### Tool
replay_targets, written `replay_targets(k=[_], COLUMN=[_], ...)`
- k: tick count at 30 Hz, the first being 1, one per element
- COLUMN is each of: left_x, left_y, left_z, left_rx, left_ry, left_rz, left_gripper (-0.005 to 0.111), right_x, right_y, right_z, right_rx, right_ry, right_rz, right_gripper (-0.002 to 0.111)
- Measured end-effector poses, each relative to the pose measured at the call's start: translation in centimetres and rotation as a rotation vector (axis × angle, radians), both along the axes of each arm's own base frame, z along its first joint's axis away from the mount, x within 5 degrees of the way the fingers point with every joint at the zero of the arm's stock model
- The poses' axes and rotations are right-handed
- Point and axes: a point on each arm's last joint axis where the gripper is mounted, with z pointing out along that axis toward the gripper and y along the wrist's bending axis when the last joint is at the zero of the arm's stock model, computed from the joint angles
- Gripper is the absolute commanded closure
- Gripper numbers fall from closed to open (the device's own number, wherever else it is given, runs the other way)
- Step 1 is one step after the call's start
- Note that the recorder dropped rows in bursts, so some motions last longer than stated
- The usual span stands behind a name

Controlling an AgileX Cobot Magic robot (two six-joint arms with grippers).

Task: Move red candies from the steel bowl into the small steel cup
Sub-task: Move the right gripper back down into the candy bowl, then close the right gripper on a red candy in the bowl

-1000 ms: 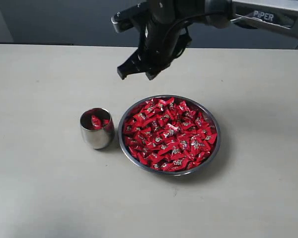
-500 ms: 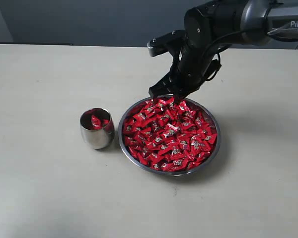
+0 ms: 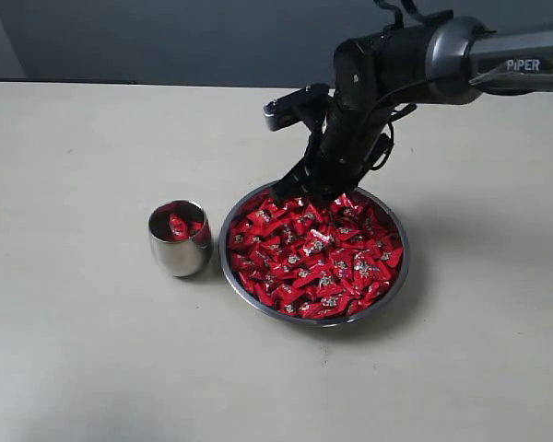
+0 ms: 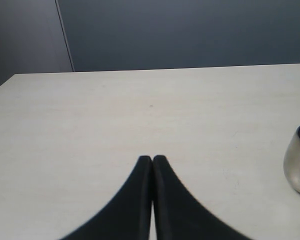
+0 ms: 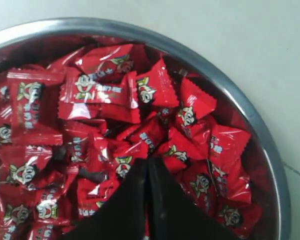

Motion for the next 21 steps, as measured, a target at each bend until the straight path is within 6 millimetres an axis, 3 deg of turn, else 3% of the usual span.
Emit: replay_targets(k=[4, 6, 8, 15, 21], left_x=[0.0, 0.0, 0.0, 0.0, 0.0], left_y=[0.0, 0.0, 0.0, 0.0, 0.0], left_z=[0.0, 0.0, 0.0, 0.0, 0.0], left_rx=[0.0, 0.0, 0.0, 0.0, 0.0], left_ry=[0.0, 0.0, 0.0, 0.0, 0.0], left_rz=[0.0, 0.0, 0.0, 0.0, 0.0], left_gripper=[0.106, 0.106, 0.106, 0.106, 0.106], right_x=[-0.14, -0.19, -0.21, -0.13, 0.33], right_y=[0.19, 0.26, 0.29, 0.41, 0.78], right_z=[0.01, 0.02, 0.02, 0.04, 0.43], right_rx=[0.022, 0.031, 0.035, 0.044, 0.053], right_ry=[0.016, 0.023, 0.026, 0.023, 0.01], right_rz=[0.0, -0.007, -0.007, -0.006, -0.002], right_gripper=[0.075, 0.069, 0.07, 0.093, 0.093])
